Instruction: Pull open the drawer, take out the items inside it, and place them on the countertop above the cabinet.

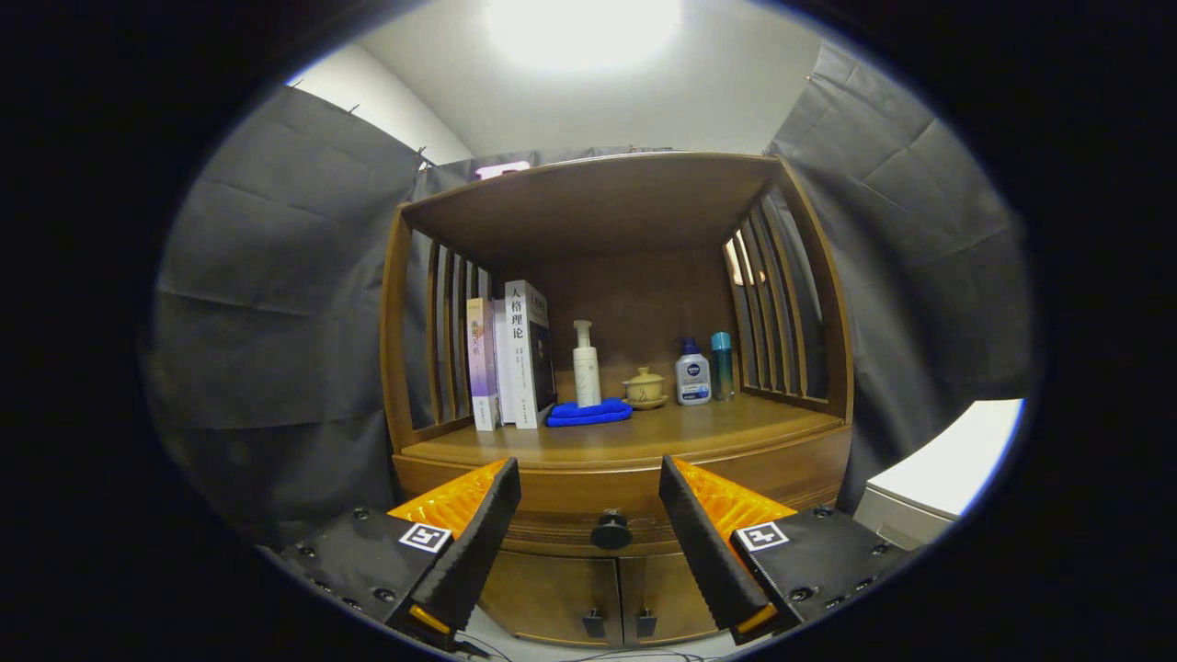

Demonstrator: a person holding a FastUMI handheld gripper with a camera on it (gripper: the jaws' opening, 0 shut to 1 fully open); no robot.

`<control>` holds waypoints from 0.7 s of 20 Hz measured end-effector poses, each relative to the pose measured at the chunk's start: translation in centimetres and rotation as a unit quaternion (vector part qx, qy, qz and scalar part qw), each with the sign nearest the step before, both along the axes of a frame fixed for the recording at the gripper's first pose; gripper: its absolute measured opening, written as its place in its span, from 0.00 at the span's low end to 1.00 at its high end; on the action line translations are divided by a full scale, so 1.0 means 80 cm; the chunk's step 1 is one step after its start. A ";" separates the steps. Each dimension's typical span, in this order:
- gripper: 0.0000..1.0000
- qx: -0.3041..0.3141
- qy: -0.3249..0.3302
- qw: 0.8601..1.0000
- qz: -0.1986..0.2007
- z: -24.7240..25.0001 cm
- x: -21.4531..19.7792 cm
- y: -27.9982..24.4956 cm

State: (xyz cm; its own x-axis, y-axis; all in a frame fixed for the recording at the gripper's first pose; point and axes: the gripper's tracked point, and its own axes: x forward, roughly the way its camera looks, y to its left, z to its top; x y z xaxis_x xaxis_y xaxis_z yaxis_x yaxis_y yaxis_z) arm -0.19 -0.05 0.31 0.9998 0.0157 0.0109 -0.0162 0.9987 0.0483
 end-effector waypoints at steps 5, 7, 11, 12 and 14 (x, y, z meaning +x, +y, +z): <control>0.96 0.040 0.001 0.999 -0.016 -0.001 0.000 -0.020; 0.96 0.037 0.015 0.999 -0.022 -0.013 0.005 -0.023; 0.97 0.029 0.018 0.999 -0.024 -0.013 0.009 -0.028; 0.97 0.026 0.016 0.999 -0.024 -0.012 0.008 -0.029; 0.96 0.022 0.010 0.999 -0.021 -0.008 0.007 -0.026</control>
State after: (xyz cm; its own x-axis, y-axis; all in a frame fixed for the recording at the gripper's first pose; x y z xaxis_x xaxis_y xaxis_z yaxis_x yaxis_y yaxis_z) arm 0.35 -2.12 -0.31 0.9996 -0.0265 -0.0092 0.0273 0.9954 0.0920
